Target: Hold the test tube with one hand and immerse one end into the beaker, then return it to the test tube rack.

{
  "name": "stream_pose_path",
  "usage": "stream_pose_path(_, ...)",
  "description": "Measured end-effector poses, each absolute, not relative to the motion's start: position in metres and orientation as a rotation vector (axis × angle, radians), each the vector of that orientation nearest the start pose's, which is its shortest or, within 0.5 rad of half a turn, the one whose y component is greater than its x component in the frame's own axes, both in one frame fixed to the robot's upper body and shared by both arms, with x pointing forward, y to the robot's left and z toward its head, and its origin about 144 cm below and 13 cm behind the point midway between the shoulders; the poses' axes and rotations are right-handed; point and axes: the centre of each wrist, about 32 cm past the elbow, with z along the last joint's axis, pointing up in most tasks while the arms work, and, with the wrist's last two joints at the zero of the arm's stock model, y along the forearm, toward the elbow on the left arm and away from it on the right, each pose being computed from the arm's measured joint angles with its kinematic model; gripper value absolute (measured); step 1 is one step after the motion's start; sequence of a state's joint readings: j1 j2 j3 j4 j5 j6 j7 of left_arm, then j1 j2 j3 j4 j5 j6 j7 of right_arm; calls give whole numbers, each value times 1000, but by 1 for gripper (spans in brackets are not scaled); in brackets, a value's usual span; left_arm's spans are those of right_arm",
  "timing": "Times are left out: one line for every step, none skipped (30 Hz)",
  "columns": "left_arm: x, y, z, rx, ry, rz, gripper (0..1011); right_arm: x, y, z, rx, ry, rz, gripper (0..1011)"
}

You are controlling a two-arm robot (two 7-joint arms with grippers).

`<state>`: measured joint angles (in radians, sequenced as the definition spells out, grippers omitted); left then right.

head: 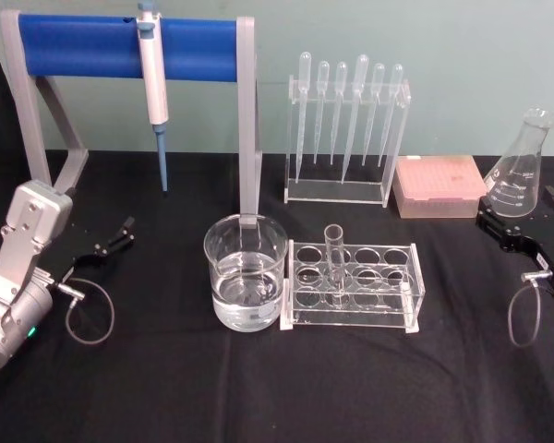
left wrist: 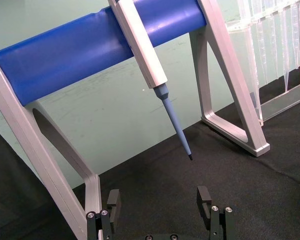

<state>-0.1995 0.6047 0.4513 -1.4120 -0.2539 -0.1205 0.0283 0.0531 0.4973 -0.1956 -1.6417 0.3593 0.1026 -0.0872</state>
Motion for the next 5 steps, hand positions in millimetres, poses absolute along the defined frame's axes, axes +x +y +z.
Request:
stream_pose_path(489,310,1140,304,-285,1248,1000,467,-303,1184,-161,-69,-1458,1002)
stream_pose_path(489,310,1140,305,-285,1248,1000,467,-303,1184,-161,-69,-1458,1002)
stream_pose_path(489,310,1140,304,-285,1248,1000,467,-303,1184,-161,-69,-1458,1002)
stream_pose_path(489,310,1140,304,-285,1248,1000,467,-303,1184,-161,-69,-1458,1002)
stream_pose_path(489,310,1140,304,-285,1248,1000,467,-303,1184,-161,-69,-1458,1002)
